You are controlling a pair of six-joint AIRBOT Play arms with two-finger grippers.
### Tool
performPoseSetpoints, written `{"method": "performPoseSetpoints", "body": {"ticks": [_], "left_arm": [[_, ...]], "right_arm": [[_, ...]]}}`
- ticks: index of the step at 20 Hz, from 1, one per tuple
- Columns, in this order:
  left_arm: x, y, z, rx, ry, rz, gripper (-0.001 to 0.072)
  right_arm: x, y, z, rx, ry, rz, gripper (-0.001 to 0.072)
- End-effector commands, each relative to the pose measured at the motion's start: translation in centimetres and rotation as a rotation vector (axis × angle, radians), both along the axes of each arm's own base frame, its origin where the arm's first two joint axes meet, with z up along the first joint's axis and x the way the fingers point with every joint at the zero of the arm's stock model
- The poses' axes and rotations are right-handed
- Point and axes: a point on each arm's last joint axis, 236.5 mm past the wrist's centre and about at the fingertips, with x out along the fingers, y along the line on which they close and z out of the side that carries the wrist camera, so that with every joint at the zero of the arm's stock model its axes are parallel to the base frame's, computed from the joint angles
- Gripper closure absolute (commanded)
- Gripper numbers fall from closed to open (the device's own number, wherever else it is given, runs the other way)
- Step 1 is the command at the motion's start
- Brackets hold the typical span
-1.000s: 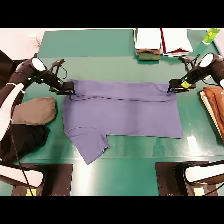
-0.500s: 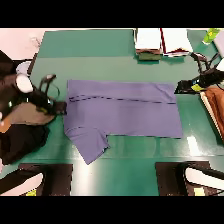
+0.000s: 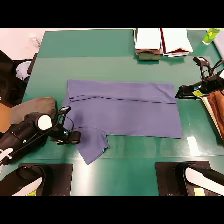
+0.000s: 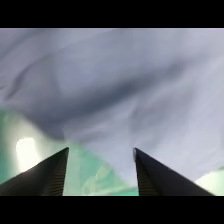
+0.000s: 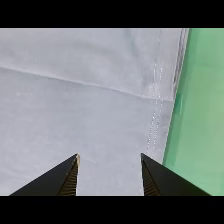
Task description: Fold the shirts.
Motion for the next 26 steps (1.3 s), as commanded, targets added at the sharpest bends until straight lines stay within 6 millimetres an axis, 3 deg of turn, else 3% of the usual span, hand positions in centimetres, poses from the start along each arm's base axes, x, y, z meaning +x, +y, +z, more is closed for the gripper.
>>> {"method": "performPoseSetpoints", "body": {"ticks": [1,11,12,13,14,17,20,21,22,24,26], "left_arm": [[1.8,-1.6,-0.2,-0.046,-0.083,0.08,0.0198],[1.0,-0.8,-0.5,-0.009,-0.062,0.051,0.021],[1.1,-0.8,-0.5,-0.009,-0.062,0.051,0.0311],[1.2,-0.9,-0.5,-0.012,-0.071,0.043,0.0599],[1.4,-1.0,-0.4,-0.015,-0.081,0.044,0.0676],[1.7,-1.2,0.3,-0.02,-0.092,0.016,0.0676],[2.4,-1.6,1.8,-0.039,-0.136,-0.013,0.0676],[2.6,-1.6,2.2,-0.045,-0.152,-0.013,0.0675],[2.7,-1.7,2.4,-0.048,-0.158,-0.013,0.0676],[2.6,-1.8,2.4,-0.052,-0.164,-0.035,0.0675],[2.7,-1.7,2.4,-0.052,-0.167,-0.035,0.0675]], "right_arm": [[-0.4,0.1,-0.1,0.003,0.014,0.003,0.0261],[-1.0,0.2,-0.2,0.007,0.038,0.008,0.0262],[-1.0,0.2,-0.2,0.006,0.038,0.008,0.0262],[-1.0,0.2,-0.2,0.007,0.037,0.008,0.0262],[-1.0,0.2,-0.2,0.008,0.04,0.009,0.0262],[-2.3,-0.1,-0.7,0.001,0.092,0.026,0.0262],[-6.2,-2.4,-3.5,0.027,0.193,-0.062,0.0251],[-8.3,-3.5,-5.0,0.045,0.24,-0.11,0.012],[-10.3,-4.3,-6.5,0.069,0.289,-0.168,0.0066],[-14.0,-5.1,-9.3,0.129,0.384,-0.271,0.0082],[-16.2,-4.6,-11.0,0.163,0.447,-0.304,0.0135]]}}
